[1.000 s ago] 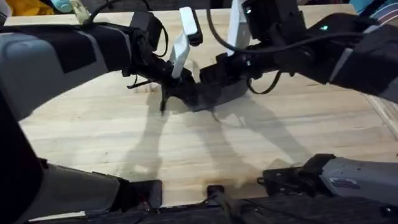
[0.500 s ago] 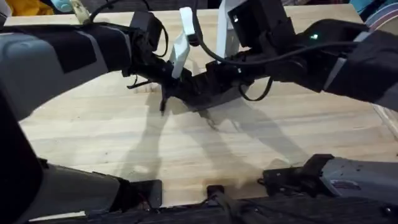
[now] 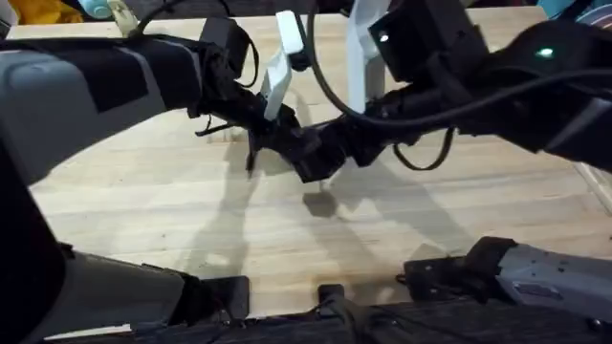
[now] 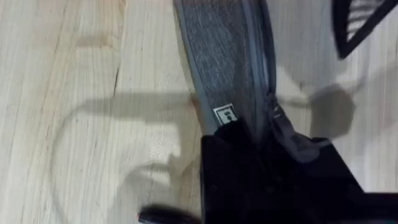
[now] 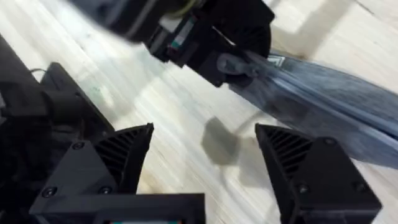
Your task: Unzip the bag, pick up the pens from the table one at a time and place them inside, then zip the bag closed.
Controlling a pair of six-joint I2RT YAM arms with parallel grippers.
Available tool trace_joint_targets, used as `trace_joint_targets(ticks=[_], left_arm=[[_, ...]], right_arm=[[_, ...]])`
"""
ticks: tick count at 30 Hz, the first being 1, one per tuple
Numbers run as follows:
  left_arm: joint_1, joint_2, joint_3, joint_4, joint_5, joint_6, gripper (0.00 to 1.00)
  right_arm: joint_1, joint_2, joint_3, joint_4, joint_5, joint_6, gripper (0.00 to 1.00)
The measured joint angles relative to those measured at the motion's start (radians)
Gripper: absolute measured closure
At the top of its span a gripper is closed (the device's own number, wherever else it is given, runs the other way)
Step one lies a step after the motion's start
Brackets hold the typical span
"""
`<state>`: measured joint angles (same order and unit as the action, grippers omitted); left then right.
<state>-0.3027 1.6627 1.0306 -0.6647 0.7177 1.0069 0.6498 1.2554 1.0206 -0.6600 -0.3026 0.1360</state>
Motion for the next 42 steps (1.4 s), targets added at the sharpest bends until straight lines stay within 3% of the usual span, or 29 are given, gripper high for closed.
trace_joint_targets(ticks=[5, 6, 11, 12, 13, 30, 42], left_arm=[[0.0, 0.0, 0.0, 0.0, 0.0, 0.0, 0.957], [0.0, 0.0, 0.0, 0.0, 0.0, 0.001, 0.918], [0.0, 0.0, 0.0, 0.0, 0.0, 0.004, 0.153], [0.0, 0.0, 0.0, 0.0, 0.0, 0.0, 0.047], [0.0, 0.0, 0.0, 0.0, 0.0, 0.002, 0.018], [0.001, -0.025, 0.0, -0.02, -0.005, 0.003, 0.006], [0.048, -0.457, 0.0, -0.281, -0.005, 0.004, 0.008]], right_arm=[[0.0, -0.046, 0.005, -0.026, 0.033, -0.032, 0.004], [0.0, -0.053, 0.005, -0.026, 0.039, -0.036, 0.004], [0.0, -0.09, 0.005, -0.029, 0.053, -0.049, 0.005], [0.0, -0.099, 0.005, -0.034, 0.056, -0.056, 0.004], [0.0, -0.107, 0.005, -0.041, 0.056, -0.061, 0.004], [-0.111, -0.128, 0.128, -0.267, 0.071, -0.205, 0.004], [-0.182, -0.128, 0.241, -0.319, 0.071, -0.419, 0.005]])
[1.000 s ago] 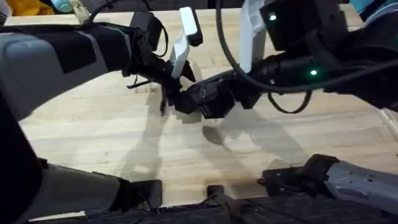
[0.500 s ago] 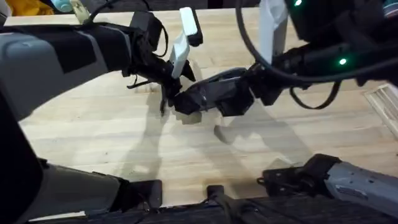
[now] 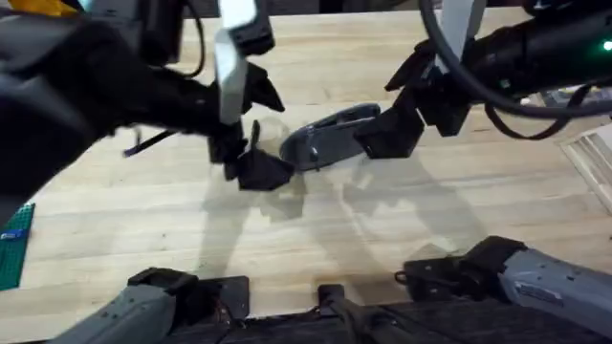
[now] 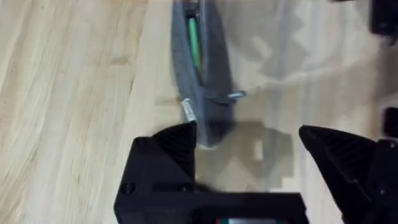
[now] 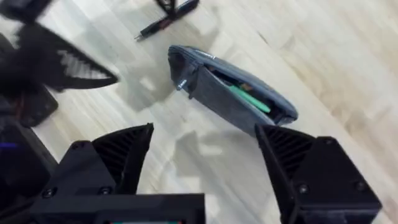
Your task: Unzip the bag, pick up the pens from the table one at a time and place them inside, then zip the bag closed.
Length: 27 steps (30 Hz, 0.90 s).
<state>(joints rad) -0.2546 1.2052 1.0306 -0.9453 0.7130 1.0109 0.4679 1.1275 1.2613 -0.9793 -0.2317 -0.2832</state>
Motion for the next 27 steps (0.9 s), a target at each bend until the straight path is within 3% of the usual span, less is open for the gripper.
trace_joint_targets(ticks=[7, 9, 11, 13, 16, 27], left_arm=[[0.0, -0.249, 0.0, -0.151, 0.0, 0.0, 0.007], [0.0, -0.326, 0.0, -0.192, 0.0, 0.0, 0.007], [0.0, -0.396, 0.0, -0.225, 0.0, 0.001, 0.008], [0.0, -0.461, 0.0, -0.245, 0.0, 0.001, 0.008], [0.0, -0.539, 0.0, -0.264, 0.001, 0.003, 0.008], [0.0, -0.624, 0.0, -0.29, 0.001, 0.004, 0.007]], right_arm=[[0.0, 0.0, 0.0, 0.085, 0.0, -0.125, 0.005], [0.0, 0.0, 0.0, 0.134, 0.0, -0.15, 0.07], [0.0, 0.0, 0.0, 0.162, 0.0, -0.179, 0.254], [0.0, 0.001, 0.0, 0.18, 0.0, -0.238, 0.557], [0.0, 0.007, 0.0, 0.185, 0.0, -0.367, 0.934], [0.0, 0.029, 0.001, 0.089, 0.0, -0.707, 0.97]])
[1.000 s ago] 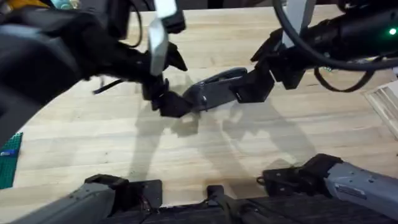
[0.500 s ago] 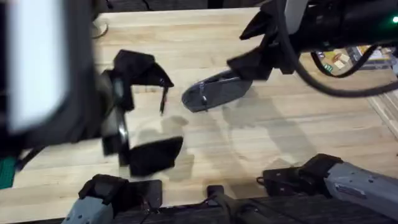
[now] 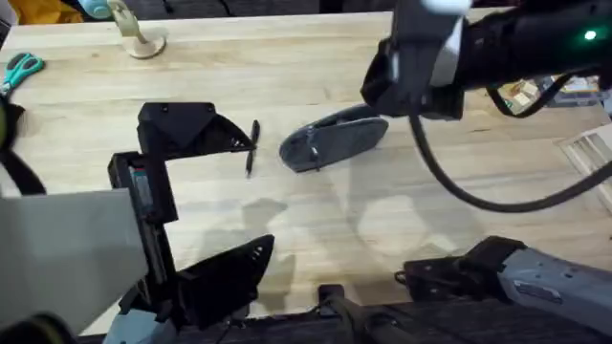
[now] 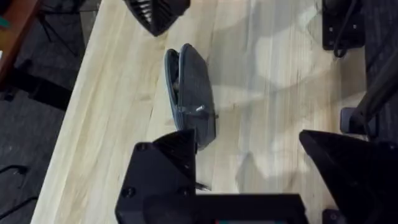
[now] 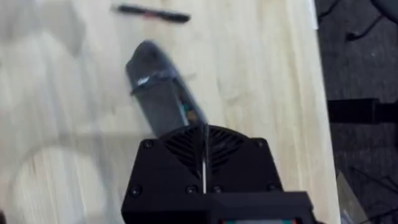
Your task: Unzip the bag, pick up the pens from the table one at a time and place them inside, then zip the bag closed.
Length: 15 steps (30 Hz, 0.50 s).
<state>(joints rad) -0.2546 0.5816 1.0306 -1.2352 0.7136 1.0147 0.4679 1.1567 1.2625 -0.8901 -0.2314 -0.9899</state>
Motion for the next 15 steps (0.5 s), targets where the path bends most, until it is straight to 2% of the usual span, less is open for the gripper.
trace_joint_targets(ticks=[6, 12, 15], left_arm=[[0.0, 0.0, 0.0, -0.005, -0.001, 0.0, 0.008], [0.0, 0.0, 0.0, -0.009, -0.006, -0.001, 0.007], [0.0, 0.0, 0.0, -0.01, -0.033, -0.021, 0.007]], right_arm=[[0.0, 0.087, 0.0, -0.032, 0.0, -0.114, 0.97], [0.0, 0.189, 0.0, -0.025, 0.003, -0.143, 0.969], [0.0, 0.229, 0.0, -0.022, 0.003, -0.146, 0.969]])
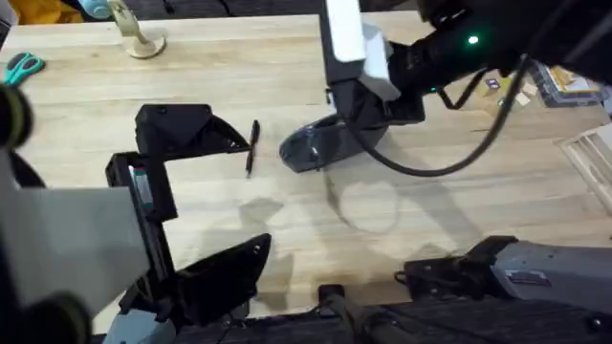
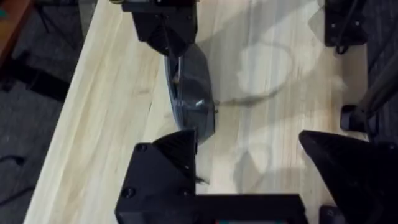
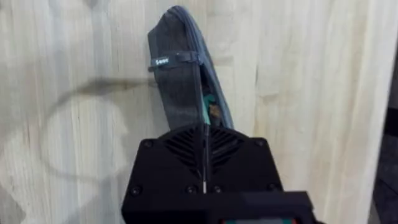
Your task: Unzip the bag, pick up the pens from the table one at a time and place them inside, then zip the bag closed.
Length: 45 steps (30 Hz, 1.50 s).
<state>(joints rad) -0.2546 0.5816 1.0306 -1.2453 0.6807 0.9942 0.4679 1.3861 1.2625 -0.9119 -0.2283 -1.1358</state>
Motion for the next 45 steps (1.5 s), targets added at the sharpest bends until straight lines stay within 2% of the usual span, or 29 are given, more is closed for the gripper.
trace_joint_targets(ticks=[3, 10, 14, 18, 28, 38, 45], left_arm=[[0.0, 0.0, 0.0, 0.0, -0.047, -0.057, 0.007], [0.0, 0.0, 0.0, 0.005, -0.208, -0.321, 0.008], [0.0, 0.0, 0.0, 0.02, -0.27, -0.446, 0.007], [0.0, 0.0, 0.0, 0.026, -0.302, -0.515, 0.008], [0.0, 0.0, 0.0, 0.026, -0.316, -0.561, 0.008], [0.0, 0.0, 0.0, 0.026, -0.319, -0.562, 0.008], [0.0, 0.0, 0.0, 0.026, -0.319, -0.565, 0.008]], right_arm=[[-0.001, 0.032, 0.0, 0.007, 0.0, -0.002, 0.97], [-0.001, 0.072, 0.0, 0.035, 0.0, -0.003, 0.971], [-0.002, 0.074, 0.0, 0.057, 0.0, -0.003, 0.971], [-0.012, 0.074, 0.0, 0.063, 0.0, -0.003, 0.968], [-0.069, 0.12, 0.0, 0.043, 0.001, -0.002, 0.969], [-0.071, 0.187, 0.001, 0.051, -0.006, -0.002, 0.971], [-0.071, 0.229, 0.001, 0.098, -0.067, -0.002, 0.971]])
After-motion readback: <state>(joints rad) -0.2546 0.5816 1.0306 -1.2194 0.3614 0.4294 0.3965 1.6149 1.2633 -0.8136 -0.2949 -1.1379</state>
